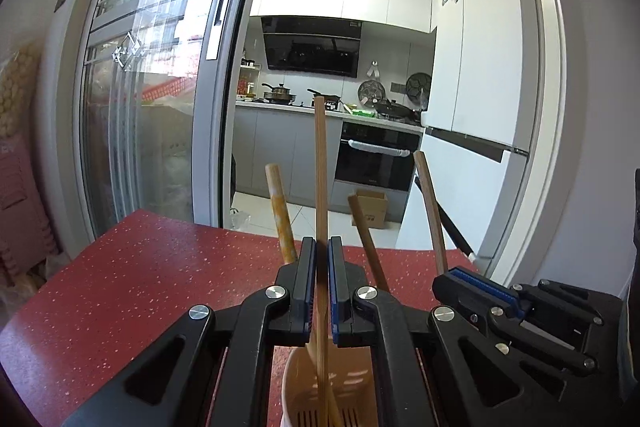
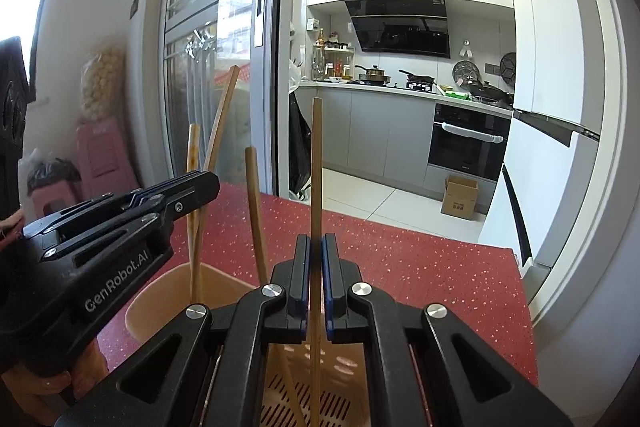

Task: Organize utensils
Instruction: 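Open both grippers and withdraw them from the holder, then move both open grippers toward the remaining dark spoons on the table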

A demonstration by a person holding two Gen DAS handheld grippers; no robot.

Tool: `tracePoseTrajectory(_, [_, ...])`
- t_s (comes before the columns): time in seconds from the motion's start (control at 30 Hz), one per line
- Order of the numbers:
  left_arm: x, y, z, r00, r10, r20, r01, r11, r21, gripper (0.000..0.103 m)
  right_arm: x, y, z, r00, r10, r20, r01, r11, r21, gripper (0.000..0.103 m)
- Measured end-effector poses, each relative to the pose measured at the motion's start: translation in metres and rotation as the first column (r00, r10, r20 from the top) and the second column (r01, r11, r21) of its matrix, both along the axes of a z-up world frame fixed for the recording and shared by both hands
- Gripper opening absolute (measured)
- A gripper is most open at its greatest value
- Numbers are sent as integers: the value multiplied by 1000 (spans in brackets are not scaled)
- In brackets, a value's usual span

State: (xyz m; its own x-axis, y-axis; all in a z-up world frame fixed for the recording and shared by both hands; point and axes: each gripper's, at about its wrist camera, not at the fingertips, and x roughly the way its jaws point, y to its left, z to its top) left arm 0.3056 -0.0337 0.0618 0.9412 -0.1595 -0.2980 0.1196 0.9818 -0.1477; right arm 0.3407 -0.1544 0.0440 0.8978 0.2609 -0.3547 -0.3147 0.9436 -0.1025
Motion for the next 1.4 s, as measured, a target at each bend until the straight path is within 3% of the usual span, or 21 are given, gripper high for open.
tracePoseTrajectory(0.23, [-11,4,1,999,19,-30,-17,998,58,35,2,0,-2,998,27,-65,-26,999,19,7])
tracePoseTrajectory(0.37, [-21,11,5,998,31,-45,-29,998,51,35,3,-2,1,994,30,-104,-26,999,33,8])
tracePoseTrajectory(0.4, [-23,13,6,998,33,-47,-31,998,47,35,3,-3,2,993,29,-111,-25,999,38,14])
tracePoseTrajectory(0.43, [-26,14,8,998,33,-49,-30,999,44,35,3,-3,2,992,31,-119,-26,999,43,28])
tracePoseTrajectory(0.5, [-29,19,9,997,38,-60,-35,998,52,36,0,-5,4,991,29,-132,-22,998,58,44])
tracePoseTrajectory(0.67, [-49,29,15,994,37,-100,-32,998,49,36,-16,-15,14,989,12,-147,3,995,104,46])
tracePoseTrajectory(0.83, [-80,42,8,981,23,-191,-14,999,44,36,-43,-34,19,982,0,-187,32,985,168,54])
tracePoseTrajectory(1.03, [-120,55,-18,943,9,-333,-7,1000,9,36,-77,-54,4,951,20,-309,60,967,248,63])
tracePoseTrajectory(1.4, [-181,67,-62,897,29,-440,-30,1000,5,36,-126,-69,-47,862,-26,-507,168,957,237,66])
